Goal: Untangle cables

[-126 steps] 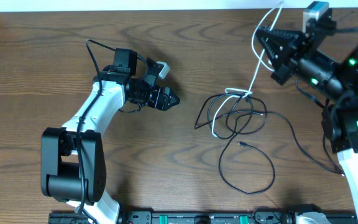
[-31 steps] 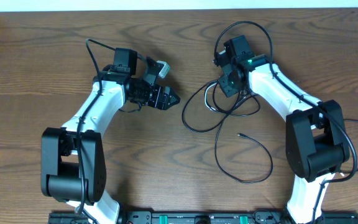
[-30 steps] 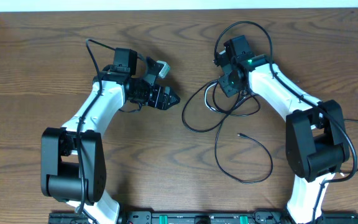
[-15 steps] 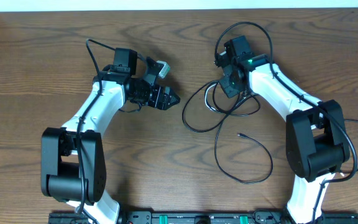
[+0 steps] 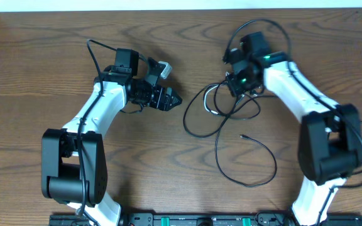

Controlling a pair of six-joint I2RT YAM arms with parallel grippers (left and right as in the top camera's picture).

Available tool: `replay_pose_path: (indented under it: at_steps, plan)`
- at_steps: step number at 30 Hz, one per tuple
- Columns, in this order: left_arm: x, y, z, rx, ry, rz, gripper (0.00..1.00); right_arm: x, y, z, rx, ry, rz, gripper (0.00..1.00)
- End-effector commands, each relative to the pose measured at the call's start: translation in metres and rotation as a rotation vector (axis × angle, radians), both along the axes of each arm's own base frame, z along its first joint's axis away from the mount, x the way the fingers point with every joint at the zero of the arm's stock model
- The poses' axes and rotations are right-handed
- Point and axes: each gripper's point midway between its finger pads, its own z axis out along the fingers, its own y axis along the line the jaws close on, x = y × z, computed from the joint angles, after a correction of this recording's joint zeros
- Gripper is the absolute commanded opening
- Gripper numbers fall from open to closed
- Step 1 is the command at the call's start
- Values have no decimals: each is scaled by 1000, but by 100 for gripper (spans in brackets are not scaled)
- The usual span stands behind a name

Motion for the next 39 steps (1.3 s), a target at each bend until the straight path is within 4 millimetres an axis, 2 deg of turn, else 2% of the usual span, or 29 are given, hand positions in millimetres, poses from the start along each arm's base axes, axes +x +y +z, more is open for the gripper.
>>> replay_pose_path:
  at_steps: [1, 4, 6, 8, 14, 18, 20, 24, 28, 34, 36, 39]
  plan:
    - [0, 1, -1, 5, 3, 4, 77, -11, 24, 86, 315, -69, 61, 1]
    - [0, 1, -1, 5, 3, 4, 77, -20, 27, 132, 432, -126, 103, 1]
    - [0, 1, -1, 5, 3, 4, 77, -32, 30, 167, 517, -173, 148, 1]
    - [0, 1, -1, 5, 3, 4, 77, -43, 33, 194, 578, -213, 189, 1]
    - [0, 1, -1, 5, 4, 4, 78, -88, 41, 284, 756, -394, 377, 1]
    - [0, 1, -1, 5, 4, 4, 77, -119, 43, 333, 813, -544, 504, 1]
    - [0, 1, -1, 5, 4, 4, 77, -128, 41, 349, 803, -613, 525, 1]
    - [0, 1, -1, 5, 3, 4, 77, -133, 36, 367, 763, -717, 521, 1]
    - [0, 1, -1, 5, 3, 4, 77, -117, 28, 367, 705, -727, 387, 1]
    - [0, 1, -1, 5, 3, 4, 77, -74, 5, 348, 665, -614, 21, 1]
    - [0, 1, -1, 4, 3, 4, 77, -56, -9, 336, 643, -564, -148, 1]
    - [0, 1, -1, 4, 8, 9, 78, -40, -24, 321, 625, -504, -325, 1]
